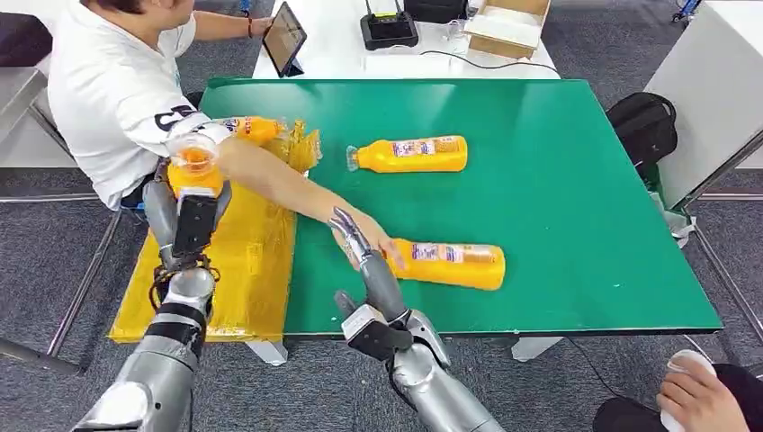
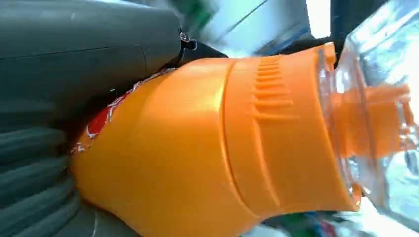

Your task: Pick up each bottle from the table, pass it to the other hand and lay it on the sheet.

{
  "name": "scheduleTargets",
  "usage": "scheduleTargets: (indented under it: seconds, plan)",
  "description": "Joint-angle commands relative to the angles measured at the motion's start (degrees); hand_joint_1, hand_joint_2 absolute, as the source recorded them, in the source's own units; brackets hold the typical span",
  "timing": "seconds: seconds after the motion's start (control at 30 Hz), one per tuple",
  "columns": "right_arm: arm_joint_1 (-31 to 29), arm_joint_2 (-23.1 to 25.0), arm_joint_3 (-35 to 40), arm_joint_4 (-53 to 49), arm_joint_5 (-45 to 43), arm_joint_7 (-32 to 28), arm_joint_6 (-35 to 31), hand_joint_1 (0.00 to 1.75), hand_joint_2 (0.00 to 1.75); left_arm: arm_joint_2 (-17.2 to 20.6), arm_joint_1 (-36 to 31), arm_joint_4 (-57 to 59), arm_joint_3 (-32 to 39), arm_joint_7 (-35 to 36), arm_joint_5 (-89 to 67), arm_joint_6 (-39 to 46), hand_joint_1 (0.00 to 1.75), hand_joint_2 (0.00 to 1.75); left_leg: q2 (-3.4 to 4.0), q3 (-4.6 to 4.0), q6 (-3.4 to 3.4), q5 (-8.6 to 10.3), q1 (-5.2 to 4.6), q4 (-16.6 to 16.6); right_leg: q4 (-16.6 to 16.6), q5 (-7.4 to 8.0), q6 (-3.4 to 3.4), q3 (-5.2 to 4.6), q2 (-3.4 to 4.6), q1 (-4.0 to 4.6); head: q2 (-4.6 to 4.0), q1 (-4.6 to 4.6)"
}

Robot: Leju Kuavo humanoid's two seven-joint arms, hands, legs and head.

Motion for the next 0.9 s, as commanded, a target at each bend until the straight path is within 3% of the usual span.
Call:
scheduleTargets:
  seconds: [0.03, 0.1, 0.27, 0.5, 0.9]
  plan:
    - [-0.9, -1.5, 2.8, -2.7, -2.1, -1.5, -0.3, 0.00, 0.00, 7.6, -7.6, 18.2, 2.1, 15.9, -44.2, 0.3, 1.75, 1.75, 0.12, 0.26, 0.04, -0.10, 0.04, 0.0, 0.0, -0.06, -0.18, 0.21, 0.06, 0.08, 0.00, 0.00]
    - [-0.9, -1.5, 2.8, -2.7, -2.1, -1.5, -0.3, 0.00, 0.00, 7.6, -7.6, 18.2, 2.1, 15.9, -44.2, 0.3, 1.75, 1.75, 0.16, 0.31, 0.06, -0.12, 0.04, 0.0, 0.0, -0.08, -0.21, 0.26, 0.08, 0.08, 0.00, 0.02]
    - [-0.5, -1.6, 2.4, -3.8, -3.5, -2.1, -0.1, 0.00, 0.00, 11.3, -11.1, 29.6, -11.6, 20.8, -43.8, -0.2, 1.75, 1.75, -0.01, 0.27, 0.05, -0.10, 0.06, 0.0, 0.0, -0.13, -0.20, 0.26, -0.11, 0.09, 0.00, 0.02]
    - [0.3, -1.5, 2.2, -5.1, -3.6, -1.5, -0.2, 0.00, 0.00, 10.2, -10.0, 30.8, -6.1, 15.9, -36.1, -5.2, 1.75, 1.75, 0.09, 0.12, 0.03, -0.04, 0.01, 0.0, 0.0, -0.03, -0.11, 0.09, 0.04, 0.03, 0.00, 0.04]
    - [0.5, -1.5, 1.7, -5.5, -3.9, -0.7, 0.5, 0.00, 0.00, 10.2, -8.3, 31.2, -9.0, 17.6, -39.2, -7.7, 1.75, 1.75, 0.09, 0.16, 0.05, -0.08, 0.04, 0.0, 0.0, -0.05, -0.13, 0.14, 0.04, 0.06, 0.00, 0.04]
